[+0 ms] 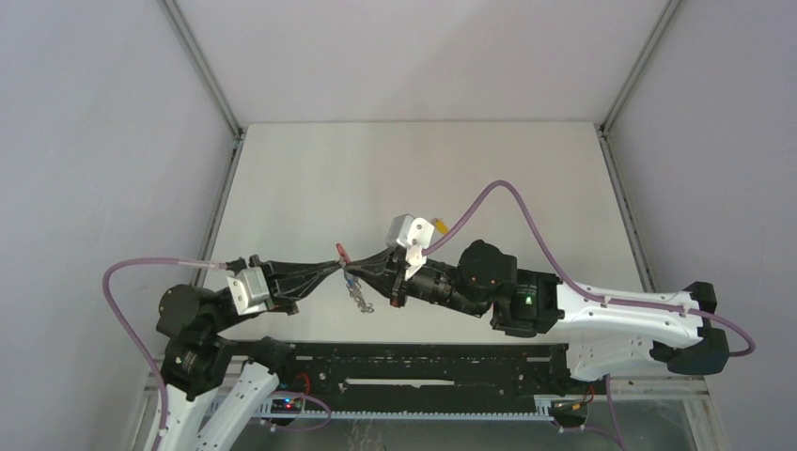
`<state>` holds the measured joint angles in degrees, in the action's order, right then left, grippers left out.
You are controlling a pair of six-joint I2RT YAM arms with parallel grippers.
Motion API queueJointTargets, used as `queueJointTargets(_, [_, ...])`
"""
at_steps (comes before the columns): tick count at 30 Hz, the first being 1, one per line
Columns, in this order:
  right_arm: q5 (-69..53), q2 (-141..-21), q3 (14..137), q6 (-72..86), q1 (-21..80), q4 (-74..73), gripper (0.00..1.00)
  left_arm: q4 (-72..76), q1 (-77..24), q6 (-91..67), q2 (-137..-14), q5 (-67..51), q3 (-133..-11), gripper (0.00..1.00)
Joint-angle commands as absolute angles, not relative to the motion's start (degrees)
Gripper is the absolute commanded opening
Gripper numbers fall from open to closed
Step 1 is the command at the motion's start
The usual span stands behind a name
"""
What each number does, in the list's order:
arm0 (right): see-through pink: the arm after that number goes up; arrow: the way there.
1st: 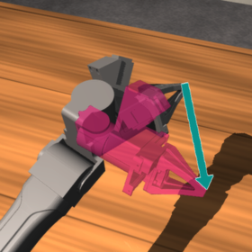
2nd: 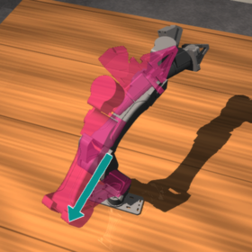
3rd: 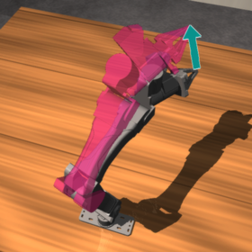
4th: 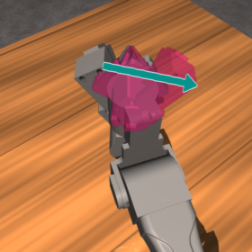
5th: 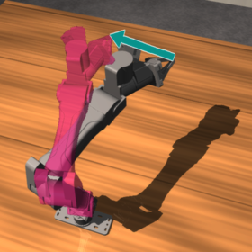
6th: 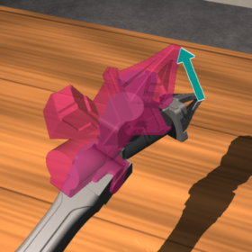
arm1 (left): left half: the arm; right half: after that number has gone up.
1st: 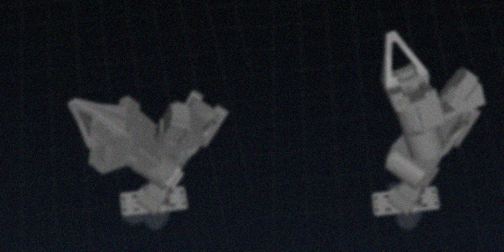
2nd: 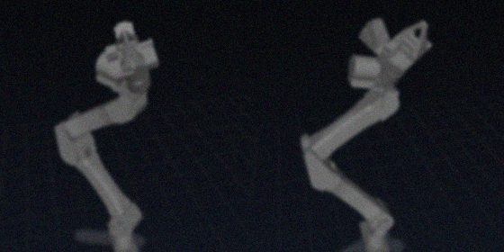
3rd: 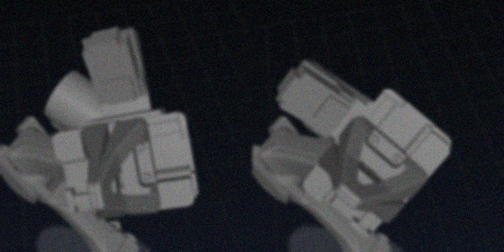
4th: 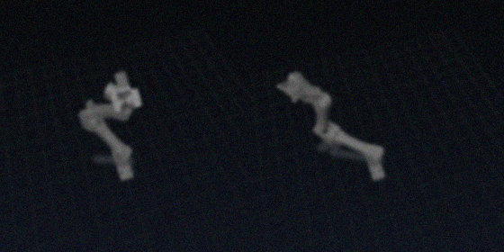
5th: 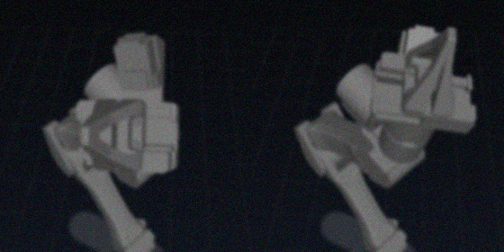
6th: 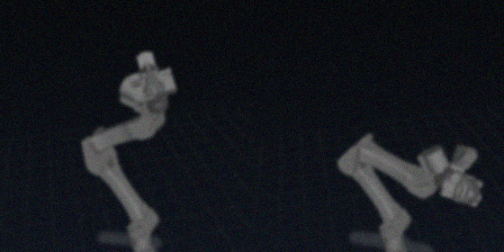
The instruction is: Put the keys on the keyring
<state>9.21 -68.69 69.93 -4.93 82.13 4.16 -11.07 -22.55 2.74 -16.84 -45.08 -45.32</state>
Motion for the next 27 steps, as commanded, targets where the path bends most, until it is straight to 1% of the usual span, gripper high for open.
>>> queueJointTargets(1, [10.9, -69.1, 72.3, -6.0, 82.8, 7.9, 0.00, -10.4, -22.7, 4.8, -16.7, -44.1, -44.5, 0.00])
queueJointTargets(27, [13.0, -70.2, 72.3, -5.5, 82.7, 8.1, 0.00, -10.9, -22.7, 7.9, -15.8, -44.5, -44.7, 0.00])
